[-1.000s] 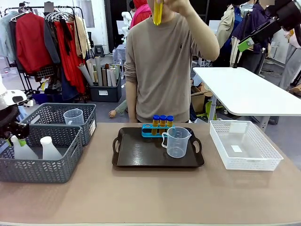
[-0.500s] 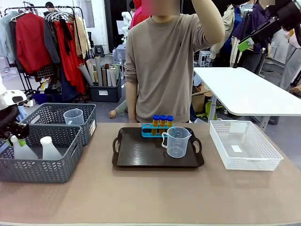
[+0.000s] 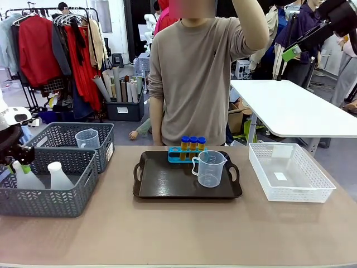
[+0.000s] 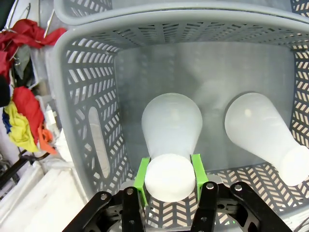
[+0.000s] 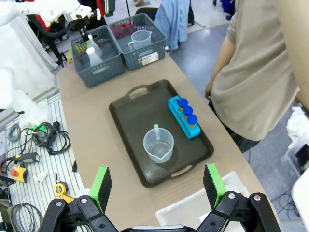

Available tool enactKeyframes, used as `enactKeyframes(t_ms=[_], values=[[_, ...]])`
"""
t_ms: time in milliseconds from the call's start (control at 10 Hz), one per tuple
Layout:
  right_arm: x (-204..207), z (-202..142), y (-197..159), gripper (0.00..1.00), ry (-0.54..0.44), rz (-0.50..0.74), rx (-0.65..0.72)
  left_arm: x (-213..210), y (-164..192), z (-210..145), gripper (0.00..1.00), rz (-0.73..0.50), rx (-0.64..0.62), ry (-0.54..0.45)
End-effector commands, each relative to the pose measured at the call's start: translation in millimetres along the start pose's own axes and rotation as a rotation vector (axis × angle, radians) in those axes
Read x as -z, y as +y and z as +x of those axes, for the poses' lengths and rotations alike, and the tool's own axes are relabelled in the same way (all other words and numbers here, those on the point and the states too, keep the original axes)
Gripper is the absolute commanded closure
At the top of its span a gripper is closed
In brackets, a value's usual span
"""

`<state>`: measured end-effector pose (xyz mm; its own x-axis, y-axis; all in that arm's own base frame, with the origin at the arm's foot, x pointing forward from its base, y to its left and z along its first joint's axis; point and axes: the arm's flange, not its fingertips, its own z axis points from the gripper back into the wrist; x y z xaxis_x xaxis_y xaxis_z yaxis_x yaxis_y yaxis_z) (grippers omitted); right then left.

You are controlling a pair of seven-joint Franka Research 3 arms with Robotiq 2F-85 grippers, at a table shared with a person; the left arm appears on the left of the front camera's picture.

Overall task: Prepare the laboratory tools.
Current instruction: Pick up one Small flask and place it on the Handle tray.

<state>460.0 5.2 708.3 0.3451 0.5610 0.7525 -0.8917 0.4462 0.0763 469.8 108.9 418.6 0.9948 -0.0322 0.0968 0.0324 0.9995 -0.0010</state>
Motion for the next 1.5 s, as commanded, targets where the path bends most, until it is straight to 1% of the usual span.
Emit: enactKeyframes(t_ms=[0, 100, 200, 300, 400, 500, 600, 800, 900, 1000, 1100, 1300, 1400], values=[[0.4, 1.4, 1.7, 0.0, -0.005, 0.003, -0.005, 0.1, 0.1, -0.1, 1.0, 0.0, 0.0, 0.0], [0.4, 1.4, 1.7, 0.0, -0.005, 0.003, -0.005, 0.0, 0.0, 0.0, 1.0, 0.0, 0.0, 0.0], [0.4, 1.4, 1.7, 0.0, -0.005, 0.003, -0.005, -2.9, -1.2, 5.0, 1.0, 0.058, 0.024, 0.052], [0.4, 1.4, 1.7, 0.0, -0.005, 0.003, -0.005, -20.0, -8.5, 12.7, 1.0, 0.075, 0.065, 0.033], [0.4, 1.4, 1.7, 0.0, -0.005, 0.003, -0.005, -47.2, -8.7, 23.3, 1.0, 0.054, 0.075, -0.001], [0.4, 1.4, 1.7, 0.0, -0.005, 0.003, -0.005, -74.7, -7.9, 29.8, 1.0, 0.034, 0.09, 0.003], [0.4, 1.4, 1.7, 0.0, -0.005, 0.003, -0.005, -100.7, -9.8, 30.2, 1.0, -0.013, 0.092, -0.005], [0.4, 1.4, 1.7, 0.0, -0.005, 0.003, -0.005, -159.6, -3.3, 33.8, 1.0, -0.033, 0.118, -0.05], [0.4, 1.4, 1.7, 0.0, -0.005, 0.003, -0.005, -195.3, -1.5, 31.6, 1.0, -0.026, 0.151, -0.079], [0.4, 1.4, 1.7, 0.0, -0.005, 0.003, -0.005, -228.7, -4.4, 31.5, 1.0, -0.018, 0.202, -0.123], [0.4, 1.4, 1.7, 0.0, -0.005, 0.003, -0.005, -260.3, -14.7, 31.2, 1.0, 0.001, 0.257, -0.154], [0.4, 1.4, 1.7, 0.0, -0.005, 0.003, -0.005, -321.5, -35.9, 33.5, 1.0, 0.012, 0.415, -0.221], [0.4, 1.4, 1.7, 0.0, -0.005, 0.003, -0.005, -343.4, -49.1, 33.1, 1.0, 0.038, 0.468, -0.253]])
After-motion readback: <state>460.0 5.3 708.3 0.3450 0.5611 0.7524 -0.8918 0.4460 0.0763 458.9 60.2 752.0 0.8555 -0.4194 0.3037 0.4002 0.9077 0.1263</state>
